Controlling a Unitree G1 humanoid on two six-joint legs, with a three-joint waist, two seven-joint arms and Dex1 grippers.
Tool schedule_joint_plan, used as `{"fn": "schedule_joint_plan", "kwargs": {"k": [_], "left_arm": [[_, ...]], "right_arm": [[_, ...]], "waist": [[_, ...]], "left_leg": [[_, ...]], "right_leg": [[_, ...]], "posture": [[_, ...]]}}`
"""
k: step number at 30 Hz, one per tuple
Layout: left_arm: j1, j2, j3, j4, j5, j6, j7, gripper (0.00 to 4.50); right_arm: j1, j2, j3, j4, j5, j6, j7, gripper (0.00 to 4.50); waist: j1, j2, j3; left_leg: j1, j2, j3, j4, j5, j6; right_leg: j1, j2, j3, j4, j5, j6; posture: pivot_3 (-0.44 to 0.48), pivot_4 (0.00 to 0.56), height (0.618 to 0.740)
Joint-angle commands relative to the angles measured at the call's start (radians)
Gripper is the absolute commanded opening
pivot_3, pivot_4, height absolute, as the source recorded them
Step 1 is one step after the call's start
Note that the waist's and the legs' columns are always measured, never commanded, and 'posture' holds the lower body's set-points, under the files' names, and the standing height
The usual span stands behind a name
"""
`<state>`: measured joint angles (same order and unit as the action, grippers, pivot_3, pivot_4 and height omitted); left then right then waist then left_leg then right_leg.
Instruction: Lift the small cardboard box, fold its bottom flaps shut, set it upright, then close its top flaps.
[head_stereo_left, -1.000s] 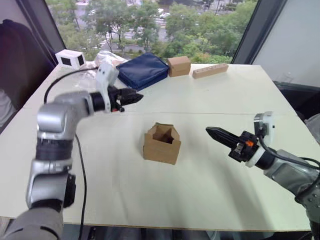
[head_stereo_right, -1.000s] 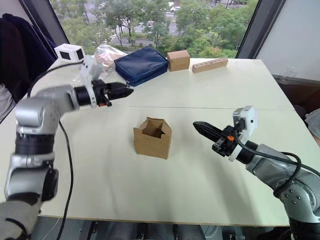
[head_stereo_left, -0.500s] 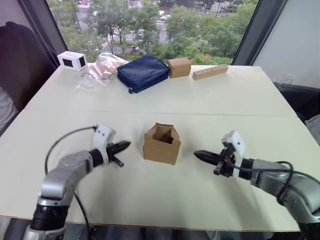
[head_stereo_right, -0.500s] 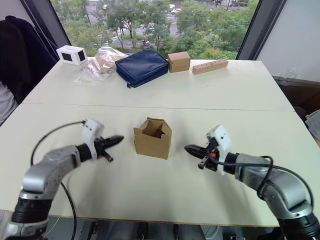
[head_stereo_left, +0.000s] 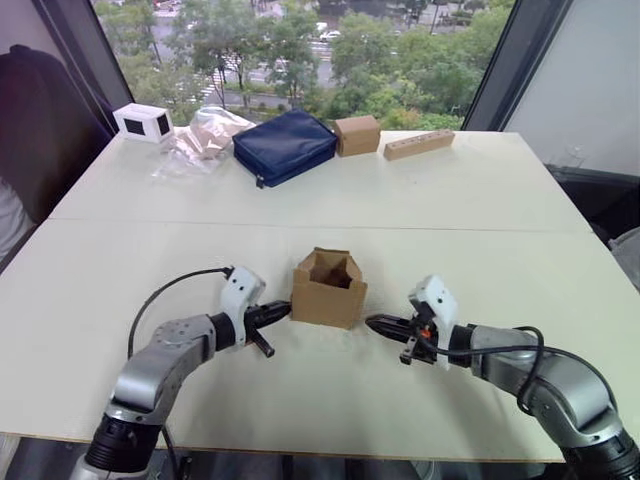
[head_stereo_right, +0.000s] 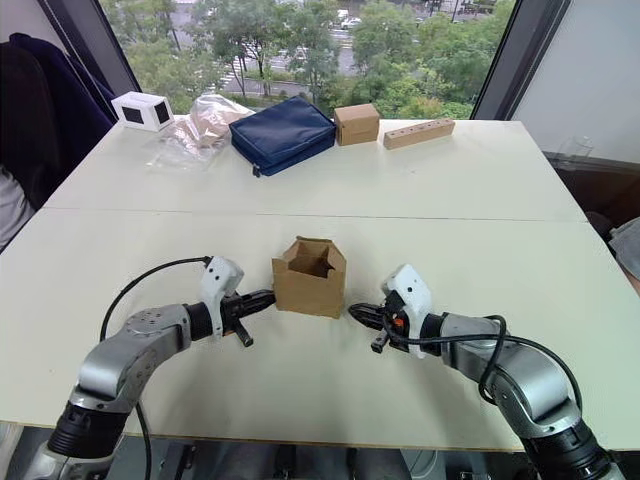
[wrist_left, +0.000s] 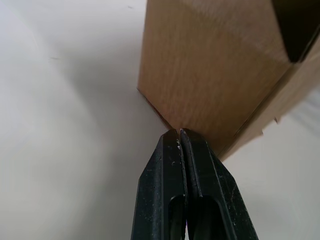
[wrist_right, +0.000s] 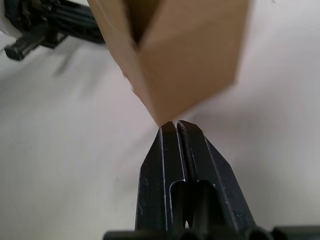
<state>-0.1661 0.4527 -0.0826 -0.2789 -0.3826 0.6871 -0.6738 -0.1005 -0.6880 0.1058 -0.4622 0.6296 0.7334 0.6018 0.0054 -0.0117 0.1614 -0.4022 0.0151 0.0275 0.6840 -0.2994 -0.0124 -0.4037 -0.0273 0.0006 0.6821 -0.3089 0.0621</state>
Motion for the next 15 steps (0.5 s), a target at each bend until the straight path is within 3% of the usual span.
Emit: {"fn": "schedule_joint_plan", "kwargs": {"k": [1, 7, 15], "left_arm": [[0.005, -0.001, -0.022, -0.053, -0.012, 0.009, -0.002, 0.04], [0.044, -0.007, -0.023, -0.078, -0.023, 0.036, 0.014, 0.04], [-0.052, 0.083, 0.079, 0.005, -0.047, 0.016, -0.044, 0.04]], "right_arm": [[-0.031, 0.003, 0.0, 0.012, -0.04, -0.03, 0.026, 0.0], [-0.051, -0.057, -0.034, 0.018, -0.052, -0.037, 0.124, 0.0], [-0.061, -0.19, -0.082, -0.009, -0.047, -0.004, 0.24, 0.0]], "waist": [[0.0, 0.0, 0.0], [0.0, 0.0, 0.0], [0.001, 0.0, 0.0]], "left_leg": [[0.0, 0.0, 0.0, 0.0, 0.0, 0.0], [0.0, 0.0, 0.0, 0.0, 0.0, 0.0], [0.001, 0.0, 0.0, 0.0, 0.0, 0.0]], "right_leg": [[0.0, 0.0, 0.0, 0.0, 0.0, 0.0], [0.0, 0.0, 0.0, 0.0, 0.0, 0.0], [0.0, 0.0, 0.0, 0.0, 0.0, 0.0]], "posture": [[0.0, 0.15, 0.74], [0.0, 0.15, 0.74], [0.0, 0.15, 0.74]]}}
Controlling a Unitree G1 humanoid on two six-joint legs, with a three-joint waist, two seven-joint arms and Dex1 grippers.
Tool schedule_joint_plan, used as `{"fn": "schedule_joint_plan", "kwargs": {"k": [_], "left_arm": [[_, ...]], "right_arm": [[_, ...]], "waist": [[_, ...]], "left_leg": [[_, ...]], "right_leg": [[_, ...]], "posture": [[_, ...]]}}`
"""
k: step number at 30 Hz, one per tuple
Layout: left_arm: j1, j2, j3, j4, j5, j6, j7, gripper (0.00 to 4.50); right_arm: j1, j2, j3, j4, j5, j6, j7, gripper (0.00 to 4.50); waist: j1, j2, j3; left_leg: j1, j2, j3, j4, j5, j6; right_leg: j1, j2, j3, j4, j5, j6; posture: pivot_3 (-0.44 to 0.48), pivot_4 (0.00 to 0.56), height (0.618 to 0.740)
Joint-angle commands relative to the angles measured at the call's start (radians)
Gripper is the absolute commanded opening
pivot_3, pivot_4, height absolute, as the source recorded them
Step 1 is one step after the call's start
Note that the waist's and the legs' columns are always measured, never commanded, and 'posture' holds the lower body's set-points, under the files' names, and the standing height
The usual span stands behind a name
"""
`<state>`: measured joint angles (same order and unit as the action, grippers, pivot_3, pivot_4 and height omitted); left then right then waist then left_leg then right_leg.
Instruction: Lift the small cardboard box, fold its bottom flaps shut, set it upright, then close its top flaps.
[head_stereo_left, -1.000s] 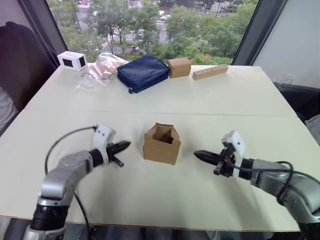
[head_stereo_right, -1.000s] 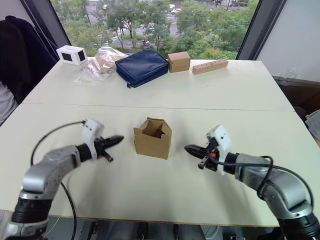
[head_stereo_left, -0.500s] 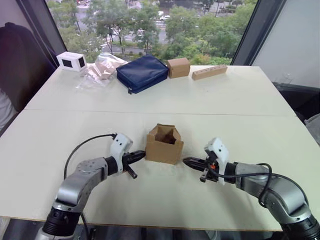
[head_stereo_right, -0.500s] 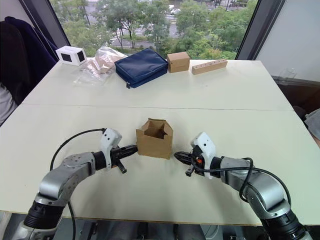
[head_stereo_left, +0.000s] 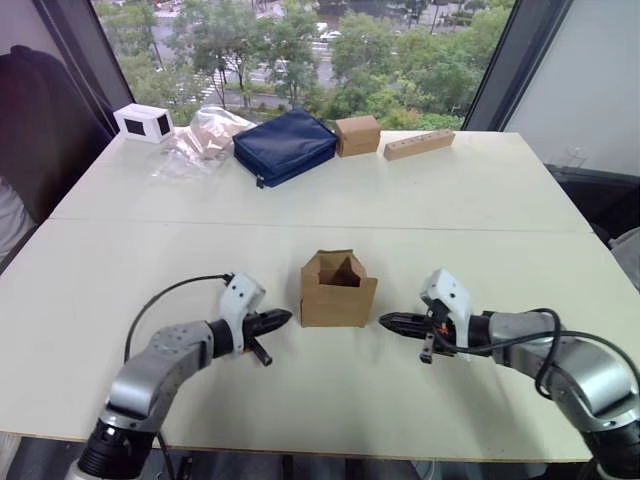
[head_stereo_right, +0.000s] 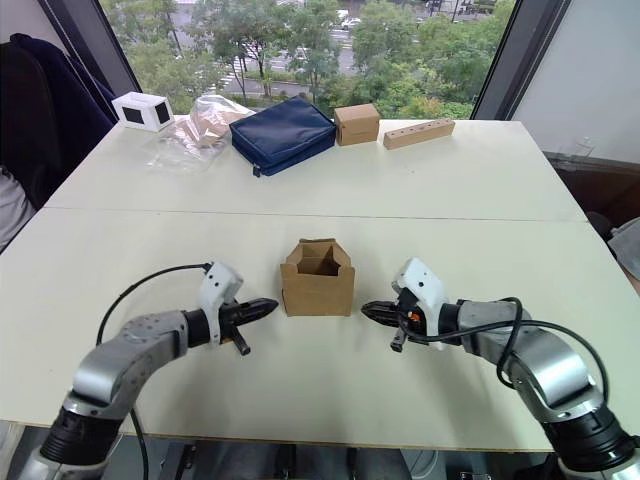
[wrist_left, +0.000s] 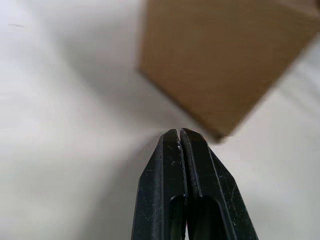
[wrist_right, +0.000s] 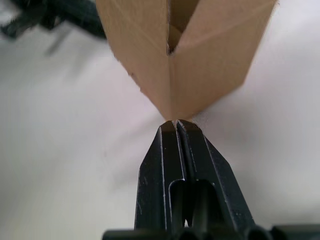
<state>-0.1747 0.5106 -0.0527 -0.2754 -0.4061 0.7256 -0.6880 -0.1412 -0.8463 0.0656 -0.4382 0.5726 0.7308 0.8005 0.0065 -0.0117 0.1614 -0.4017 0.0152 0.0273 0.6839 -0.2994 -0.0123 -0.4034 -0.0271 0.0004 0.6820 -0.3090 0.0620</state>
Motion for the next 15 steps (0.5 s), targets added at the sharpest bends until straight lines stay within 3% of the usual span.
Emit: {"fn": "schedule_joint_plan", "kwargs": {"k": [1, 6, 15], "left_arm": [[-0.065, 0.033, 0.054, 0.01, -0.03, -0.021, -0.041, 0.04], [-0.205, 0.045, 0.039, -0.001, -0.083, 0.007, -0.108, 0.04], [-0.296, 0.034, -0.01, 0.009, -0.116, 0.047, -0.144, 0.04]], "right_arm": [[-0.033, -0.039, -0.055, -0.019, 0.011, -0.006, 0.049, 0.0], [-0.196, -0.002, -0.132, 0.125, 0.042, -0.03, 0.075, 0.0], [-0.394, 0.09, -0.05, 0.219, 0.027, -0.024, 0.152, 0.0]], "waist": [[0.0, 0.0, 0.0], [-0.001, -0.001, 0.0], [-0.005, 0.0, 0.0]], "left_leg": [[0.0, 0.0, 0.0, 0.0, 0.0, 0.0], [0.0, 0.0, 0.0, 0.0, 0.0, 0.0], [-0.001, 0.0, 0.0, 0.0, 0.0, 0.0]], "right_leg": [[0.0, 0.0, 0.0, 0.0, 0.0, 0.0], [0.0, 0.0, 0.0, -0.001, 0.0, 0.0], [-0.001, 0.0, 0.0, 0.0, 0.0, 0.0]], "posture": [[0.0, 0.15, 0.74], [0.0, 0.15, 0.74], [0.0, 0.15, 0.74]]}}
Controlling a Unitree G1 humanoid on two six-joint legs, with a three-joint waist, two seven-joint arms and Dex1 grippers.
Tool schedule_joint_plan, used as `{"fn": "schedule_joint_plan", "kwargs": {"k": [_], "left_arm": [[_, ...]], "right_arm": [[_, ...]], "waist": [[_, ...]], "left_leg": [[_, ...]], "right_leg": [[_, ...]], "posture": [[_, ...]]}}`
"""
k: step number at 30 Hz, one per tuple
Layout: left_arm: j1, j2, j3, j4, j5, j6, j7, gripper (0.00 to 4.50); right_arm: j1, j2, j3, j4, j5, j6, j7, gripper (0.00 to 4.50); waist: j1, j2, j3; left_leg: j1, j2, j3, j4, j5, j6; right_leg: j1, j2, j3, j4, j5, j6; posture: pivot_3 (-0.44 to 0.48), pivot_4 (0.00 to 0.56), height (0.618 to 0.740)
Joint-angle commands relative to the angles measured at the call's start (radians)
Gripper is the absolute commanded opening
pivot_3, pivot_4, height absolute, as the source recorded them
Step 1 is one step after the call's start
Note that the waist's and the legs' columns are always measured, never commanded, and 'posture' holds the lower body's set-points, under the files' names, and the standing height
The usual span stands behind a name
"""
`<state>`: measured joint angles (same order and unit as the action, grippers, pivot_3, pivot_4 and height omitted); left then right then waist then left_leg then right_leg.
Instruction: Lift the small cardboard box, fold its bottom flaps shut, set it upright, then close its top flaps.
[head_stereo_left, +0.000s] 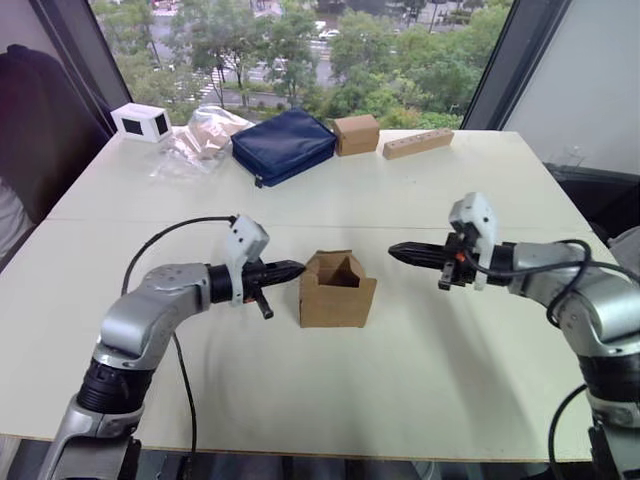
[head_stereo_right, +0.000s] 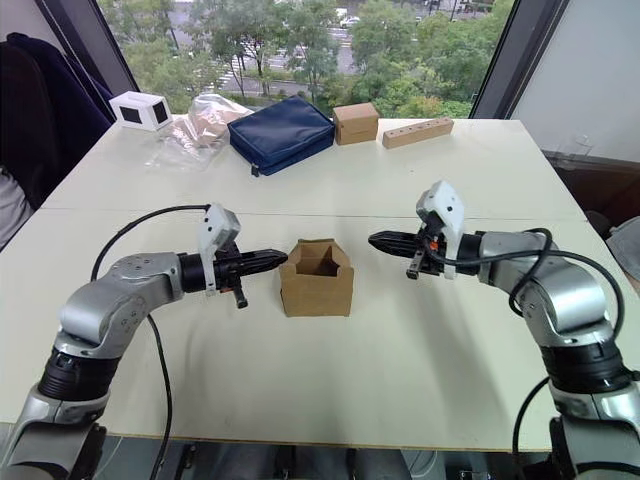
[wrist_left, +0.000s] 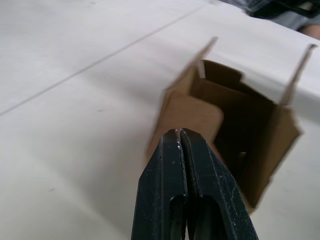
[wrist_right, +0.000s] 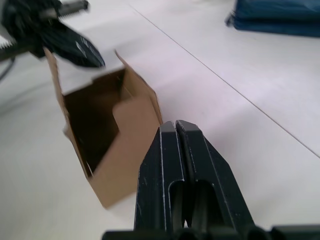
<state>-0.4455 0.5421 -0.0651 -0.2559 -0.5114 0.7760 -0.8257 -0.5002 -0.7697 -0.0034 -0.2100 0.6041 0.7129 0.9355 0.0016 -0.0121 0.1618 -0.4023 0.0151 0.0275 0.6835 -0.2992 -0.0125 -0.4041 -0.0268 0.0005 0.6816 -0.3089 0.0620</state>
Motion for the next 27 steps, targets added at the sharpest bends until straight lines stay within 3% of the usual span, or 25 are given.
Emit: {"fn": "schedule_joint_plan", "kwargs": {"k": [1, 16, 27], "left_arm": [[-0.029, 0.004, -0.006, -0.009, -0.008, -0.004, -0.012, 0.04], [-0.064, 0.009, -0.138, 0.076, 0.118, -0.096, -0.054, 0.04], [-0.044, -0.019, -0.127, 0.063, 0.122, -0.104, -0.039, 0.04]], "right_arm": [[-0.039, 0.019, 0.036, -0.011, -0.014, -0.008, 0.023, 0.0], [-0.062, 0.088, 0.18, 0.087, -0.157, -0.106, 0.093, 0.0], [-0.048, 0.109, 0.203, 0.103, -0.228, -0.151, 0.105, 0.0]], "waist": [[0.0, 0.0, 0.0], [0.002, 0.0, 0.0], [0.003, 0.0, 0.0]], "left_leg": [[0.0, 0.0, 0.0, 0.0, 0.0, 0.0], [0.0, 0.0, 0.0, 0.0, 0.0, 0.0], [0.0, 0.0, 0.0, 0.0, 0.0, 0.0]], "right_leg": [[0.0, 0.0, 0.0, 0.0, 0.0, 0.0], [0.0, 0.0, 0.0, 0.0, 0.0, 0.0], [0.0, 0.0, 0.0, 0.0, 0.0, 0.0]], "posture": [[0.0, 0.15, 0.74], [0.0, 0.15, 0.74], [0.0, 0.15, 0.74]]}}
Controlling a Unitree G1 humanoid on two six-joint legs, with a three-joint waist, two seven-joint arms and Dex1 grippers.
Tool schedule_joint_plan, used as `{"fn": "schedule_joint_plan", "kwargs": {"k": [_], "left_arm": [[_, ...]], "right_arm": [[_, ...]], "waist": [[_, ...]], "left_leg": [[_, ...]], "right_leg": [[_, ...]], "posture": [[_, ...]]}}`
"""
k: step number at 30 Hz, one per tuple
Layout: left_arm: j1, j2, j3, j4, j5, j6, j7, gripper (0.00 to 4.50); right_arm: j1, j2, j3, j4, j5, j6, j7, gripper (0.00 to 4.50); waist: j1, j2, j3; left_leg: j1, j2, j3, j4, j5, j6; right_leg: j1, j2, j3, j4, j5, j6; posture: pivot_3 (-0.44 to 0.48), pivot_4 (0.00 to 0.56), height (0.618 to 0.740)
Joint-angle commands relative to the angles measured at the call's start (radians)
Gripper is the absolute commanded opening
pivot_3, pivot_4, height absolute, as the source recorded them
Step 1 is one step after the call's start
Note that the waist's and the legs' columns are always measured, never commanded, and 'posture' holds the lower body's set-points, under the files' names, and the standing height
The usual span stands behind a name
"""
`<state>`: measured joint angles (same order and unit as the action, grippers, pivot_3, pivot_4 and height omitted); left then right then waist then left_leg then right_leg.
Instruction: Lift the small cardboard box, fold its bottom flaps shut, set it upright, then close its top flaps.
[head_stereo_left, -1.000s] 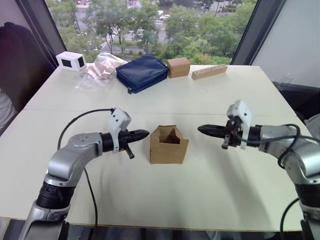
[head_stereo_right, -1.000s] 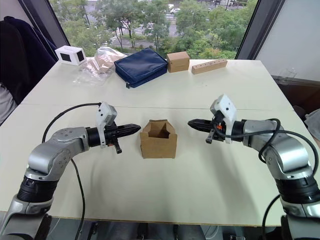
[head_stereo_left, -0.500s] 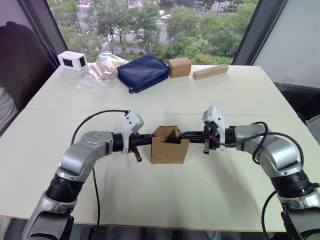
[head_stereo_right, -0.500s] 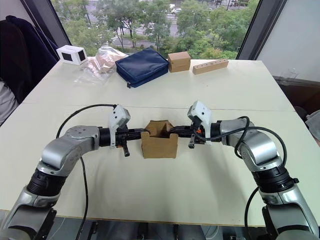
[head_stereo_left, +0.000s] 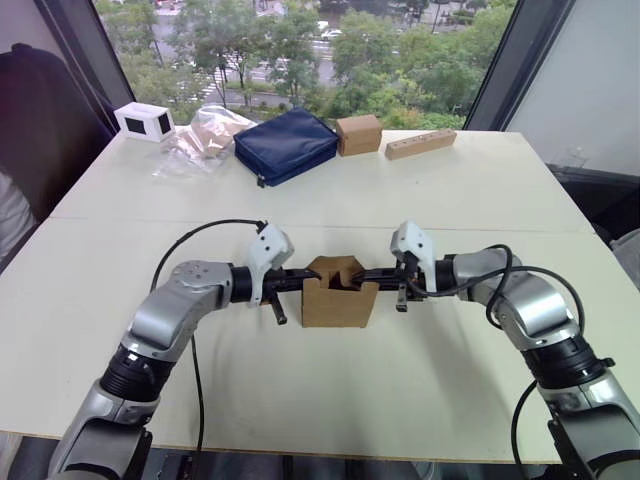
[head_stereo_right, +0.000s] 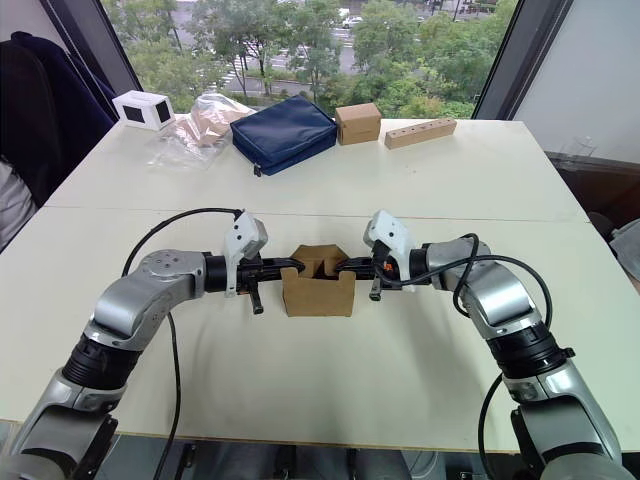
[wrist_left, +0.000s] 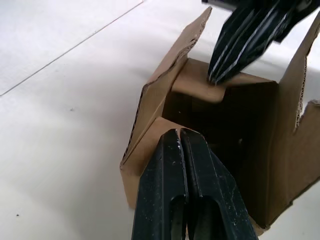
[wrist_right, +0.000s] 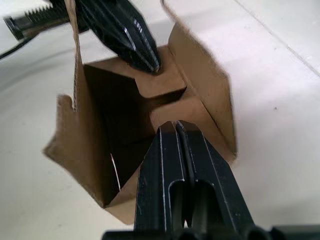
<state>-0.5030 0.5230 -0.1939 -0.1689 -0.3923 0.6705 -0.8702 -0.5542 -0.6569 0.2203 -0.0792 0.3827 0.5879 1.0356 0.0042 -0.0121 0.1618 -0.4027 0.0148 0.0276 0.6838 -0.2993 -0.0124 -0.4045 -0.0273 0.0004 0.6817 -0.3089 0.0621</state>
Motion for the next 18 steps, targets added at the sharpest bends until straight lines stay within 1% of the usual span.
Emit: {"fn": "schedule_joint_plan", "kwargs": {"k": [1, 7, 13, 14, 16, 18], "left_arm": [[0.017, 0.001, 0.006, -0.028, 0.0, 0.003, 0.006, 0.04], [0.032, 0.0, 0.012, -0.033, -0.002, -0.003, 0.007, 0.04], [0.02, -0.005, 0.023, -0.011, 0.001, -0.023, 0.006, 0.04], [0.015, -0.004, 0.036, -0.008, -0.011, -0.022, 0.001, 0.04], [-0.022, 0.009, 0.106, -0.001, -0.09, 0.014, -0.04, 0.04], [-0.042, 0.021, 0.139, 0.005, -0.131, 0.034, -0.065, 0.04]], "right_arm": [[0.013, -0.004, -0.021, -0.034, -0.004, -0.024, 0.01, 0.0], [0.023, -0.008, -0.02, -0.038, -0.007, -0.023, 0.021, 0.0], [0.028, -0.017, -0.02, -0.047, -0.006, -0.016, 0.03, 0.0], [0.028, -0.017, -0.026, -0.048, -0.004, -0.015, 0.028, 0.0], [0.016, -0.019, -0.058, -0.057, 0.021, 0.003, 0.026, 0.0], [0.009, -0.021, -0.077, -0.063, 0.035, 0.017, 0.025, 0.0]], "waist": [[0.0, 0.0, 0.0], [0.0, 0.0, 0.0], [0.0, 0.0, 0.0], [0.0, 0.0, 0.0], [0.0, 0.0, 0.0], [0.0, 0.0, 0.0]], "left_leg": [[0.0, 0.0, 0.0, 0.0, 0.0, 0.0], [0.0, 0.0, 0.0, 0.0, 0.0, 0.0], [0.0, 0.0, 0.0, 0.0, 0.0, 0.0], [0.0, 0.0, 0.0, 0.0, 0.0, 0.0], [0.0, 0.0, 0.0, 0.0, 0.0, 0.0], [0.0, 0.0, 0.0, 0.0, 0.0, 0.0]], "right_leg": [[0.0, 0.0, 0.0, 0.0, 0.0, 0.0], [0.0, 0.0, 0.0, 0.0, 0.0, 0.0], [0.0, 0.0, 0.0, 0.0, 0.0, 0.0], [0.0, 0.0, 0.0, 0.0, 0.0, 0.0], [0.0, 0.0, 0.0, 0.0, 0.0, 0.0], [0.0, 0.0, 0.0, 0.0, 0.0, 0.0]], "posture": [[0.0, 0.15, 0.74], [0.0, 0.15, 0.74], [0.0, 0.15, 0.74], [0.0, 0.15, 0.74], [0.0, 0.15, 0.74], [0.0, 0.15, 0.74]]}}
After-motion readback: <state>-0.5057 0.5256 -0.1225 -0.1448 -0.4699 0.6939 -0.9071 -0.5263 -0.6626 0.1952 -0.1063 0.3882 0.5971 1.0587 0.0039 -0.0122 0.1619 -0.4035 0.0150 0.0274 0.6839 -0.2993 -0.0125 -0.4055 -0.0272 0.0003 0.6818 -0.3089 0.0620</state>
